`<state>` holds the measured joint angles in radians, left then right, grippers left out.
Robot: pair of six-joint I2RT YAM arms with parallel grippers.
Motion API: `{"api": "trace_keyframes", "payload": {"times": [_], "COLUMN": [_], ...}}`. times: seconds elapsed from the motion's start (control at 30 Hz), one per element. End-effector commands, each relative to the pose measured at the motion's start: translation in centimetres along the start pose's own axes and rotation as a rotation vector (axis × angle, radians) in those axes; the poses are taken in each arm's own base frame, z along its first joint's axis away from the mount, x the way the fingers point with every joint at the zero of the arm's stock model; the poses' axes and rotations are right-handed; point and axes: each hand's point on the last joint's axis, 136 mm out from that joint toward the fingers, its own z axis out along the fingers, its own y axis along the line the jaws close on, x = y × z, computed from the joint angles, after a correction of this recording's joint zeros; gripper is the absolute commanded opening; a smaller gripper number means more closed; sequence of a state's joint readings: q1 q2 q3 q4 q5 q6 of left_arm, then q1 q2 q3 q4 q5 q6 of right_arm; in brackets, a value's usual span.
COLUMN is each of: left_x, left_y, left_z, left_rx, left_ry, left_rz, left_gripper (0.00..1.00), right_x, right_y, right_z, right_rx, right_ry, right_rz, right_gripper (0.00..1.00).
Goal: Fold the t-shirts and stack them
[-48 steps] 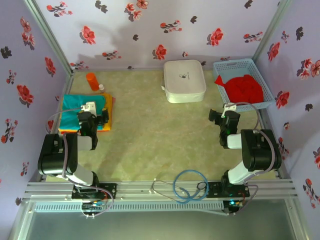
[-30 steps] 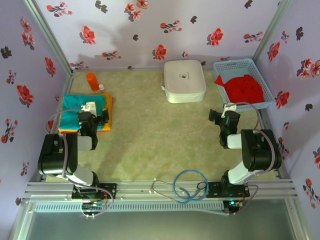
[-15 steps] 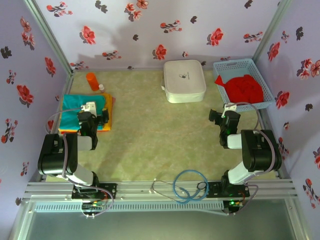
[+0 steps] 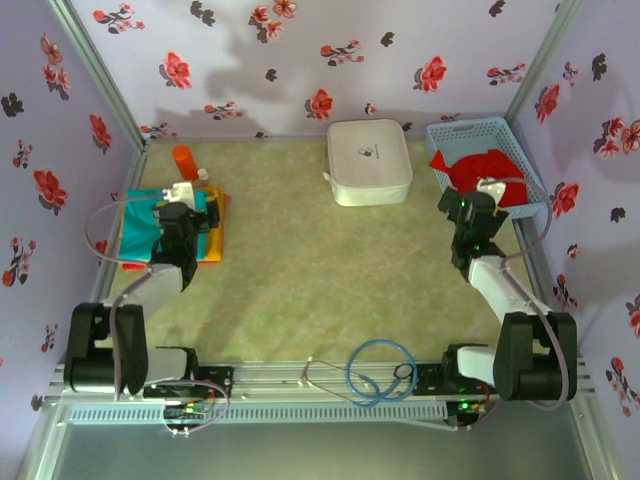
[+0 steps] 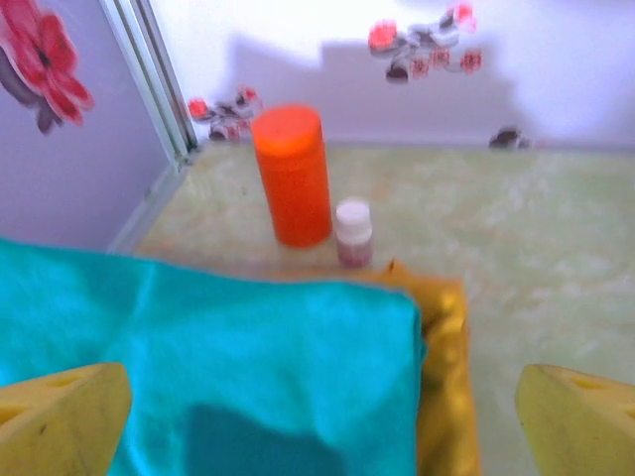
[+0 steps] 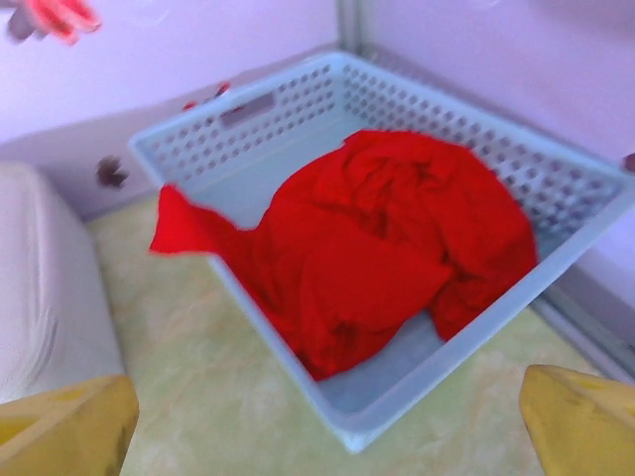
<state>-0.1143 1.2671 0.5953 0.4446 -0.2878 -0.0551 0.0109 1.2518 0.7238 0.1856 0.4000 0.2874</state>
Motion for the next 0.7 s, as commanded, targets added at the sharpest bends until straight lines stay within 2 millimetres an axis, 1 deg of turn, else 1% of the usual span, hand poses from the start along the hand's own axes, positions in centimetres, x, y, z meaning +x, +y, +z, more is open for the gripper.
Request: {"api": "trace_keyframes", "payload": {"times": [0.0,0.03,0.1,0.17,0.27,0.37,0.47,0.5,0.57,0.67], "left_x": [-1.0,-1.8,-2.7,-3.4,-3.5,-3.0,-2.2,-1.8,-1.0,0.2], "left_y": [-0.3,-0.9,-2.4,-3.9,-5.8,-8.1,-10.0,-10.3,-11.2,-12.2], "left_z": [-1.4,-1.8,-2.6,-3.5,-4.5,-5.8,-7.1,-7.4,-8.2,-9.2], "left_rx": [-0.021,0.002,0.060,0.114,0.170,0.242,0.298,0.304,0.330,0.362], "left_ry": [0.093,0.105,0.140,0.182,0.233,0.267,0.299,0.311,0.336,0.362], "left_rz": [-0.059,-0.079,-0.089,-0.083,-0.088,-0.086,-0.049,-0.047,-0.042,-0.028], "left_gripper": [0.98,0.97,0.97,0.97,0.96,0.96,0.96,0.96,0.96,0.96], "right_x": [-0.2,-0.6,-1.5,-2.9,-3.8,-4.1,-3.7,-3.6,-2.5,-0.1], "right_y": [-3.0,-2.5,-1.9,-1.3,-0.6,-0.8,-0.7,-0.9,-1.5,-2.1], "right_z": [-0.2,0.1,0.7,1.4,3.0,4.9,7.3,7.9,9.5,12.2], "right_rx": [0.221,0.219,0.227,0.228,0.239,0.280,0.309,0.324,0.360,0.366], "right_ry": [0.133,0.163,0.185,0.191,0.215,0.246,0.274,0.286,0.325,0.399], "right_rz": [0.054,0.051,0.069,0.102,0.135,0.184,0.191,0.192,0.207,0.250], "right_gripper": [0.99,0.99,0.99,0.99,0.99,0.99,0.99,0.99,0.99,0.97]}}
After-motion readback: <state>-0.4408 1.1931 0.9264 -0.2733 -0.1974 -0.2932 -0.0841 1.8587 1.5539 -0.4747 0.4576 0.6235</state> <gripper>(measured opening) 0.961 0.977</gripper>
